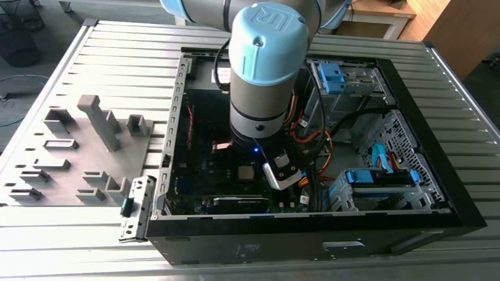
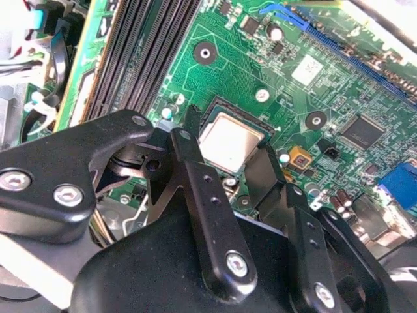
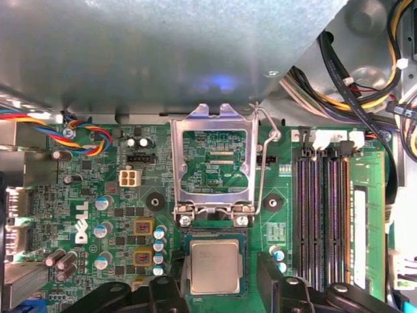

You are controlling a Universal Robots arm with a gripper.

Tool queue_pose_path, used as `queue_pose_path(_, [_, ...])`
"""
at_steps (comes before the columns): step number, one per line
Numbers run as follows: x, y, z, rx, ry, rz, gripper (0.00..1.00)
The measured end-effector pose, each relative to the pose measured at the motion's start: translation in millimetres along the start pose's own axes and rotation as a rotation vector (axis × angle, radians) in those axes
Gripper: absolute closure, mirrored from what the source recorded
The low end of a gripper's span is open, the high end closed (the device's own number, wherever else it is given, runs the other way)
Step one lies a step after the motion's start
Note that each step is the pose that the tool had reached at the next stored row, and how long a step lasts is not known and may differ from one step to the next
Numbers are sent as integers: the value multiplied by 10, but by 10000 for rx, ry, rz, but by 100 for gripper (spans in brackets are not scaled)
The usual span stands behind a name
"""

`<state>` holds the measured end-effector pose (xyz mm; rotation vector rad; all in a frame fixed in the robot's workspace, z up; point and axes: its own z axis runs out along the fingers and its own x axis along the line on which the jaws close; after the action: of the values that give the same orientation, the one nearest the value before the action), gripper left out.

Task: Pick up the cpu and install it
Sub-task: 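Place the cpu into insertion slot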

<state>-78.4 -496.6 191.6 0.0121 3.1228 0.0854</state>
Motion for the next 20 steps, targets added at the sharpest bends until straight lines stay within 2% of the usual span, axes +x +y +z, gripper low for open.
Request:
queue_pose_path(6, [1, 0, 1, 1, 0, 0, 46])
queue_pose_path(11, [52, 0, 7, 1, -4, 66, 46])
queue_pose_path(20, [68, -1, 18, 4, -14, 255, 46])
